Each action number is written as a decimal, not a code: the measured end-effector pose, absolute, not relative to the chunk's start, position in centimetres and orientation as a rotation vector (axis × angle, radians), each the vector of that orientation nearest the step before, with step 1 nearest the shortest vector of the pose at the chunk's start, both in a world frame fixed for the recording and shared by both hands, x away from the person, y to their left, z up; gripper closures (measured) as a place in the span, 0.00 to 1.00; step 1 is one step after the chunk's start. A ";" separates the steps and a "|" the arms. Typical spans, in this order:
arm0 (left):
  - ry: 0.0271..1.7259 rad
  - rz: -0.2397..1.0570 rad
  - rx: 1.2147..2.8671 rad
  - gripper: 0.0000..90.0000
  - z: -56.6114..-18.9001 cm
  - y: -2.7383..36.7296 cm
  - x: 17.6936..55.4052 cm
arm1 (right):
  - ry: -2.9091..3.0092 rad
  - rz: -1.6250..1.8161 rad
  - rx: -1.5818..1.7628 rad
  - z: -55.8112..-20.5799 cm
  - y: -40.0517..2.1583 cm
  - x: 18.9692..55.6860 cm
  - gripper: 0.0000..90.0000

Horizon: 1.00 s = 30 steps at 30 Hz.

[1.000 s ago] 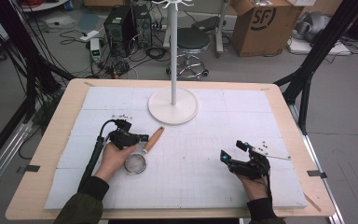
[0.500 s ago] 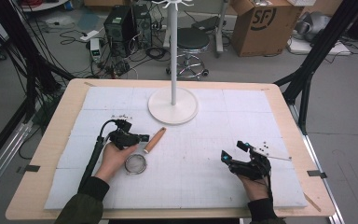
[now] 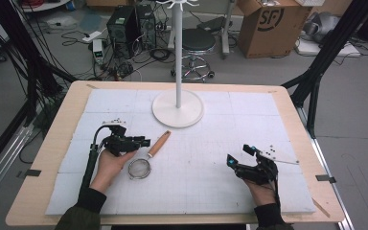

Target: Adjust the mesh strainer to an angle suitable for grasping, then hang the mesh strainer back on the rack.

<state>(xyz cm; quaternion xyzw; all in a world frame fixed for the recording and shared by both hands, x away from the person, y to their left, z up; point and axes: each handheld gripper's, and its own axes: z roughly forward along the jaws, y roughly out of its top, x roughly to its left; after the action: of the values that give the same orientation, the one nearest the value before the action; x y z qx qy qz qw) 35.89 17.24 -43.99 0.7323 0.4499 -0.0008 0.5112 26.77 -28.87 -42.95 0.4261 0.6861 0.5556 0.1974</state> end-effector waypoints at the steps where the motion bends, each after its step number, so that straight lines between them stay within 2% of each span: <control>1: 1.079 0.000 1.764 0.57 -43.9 17.2 35.8 | 1.921 1.556 1.193 -42.9 -28.9 26.8 0.18; 9: 1.064 -0.005 1.752 0.47 -43.5 17.3 35.0 | 1.914 1.561 1.189 -42.8 -29.0 26.7 0.18; 30: 1.047 -0.009 1.796 0.47 -43.9 16.3 34.0 | 1.907 1.570 1.173 -42.7 -28.8 26.8 0.18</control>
<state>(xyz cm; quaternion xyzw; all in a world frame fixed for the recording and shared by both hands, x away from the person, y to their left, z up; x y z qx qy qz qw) 34.03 16.31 -43.92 0.7447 0.4343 -0.0038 0.5068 26.81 -28.84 -42.66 0.4201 0.6830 0.5623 0.2023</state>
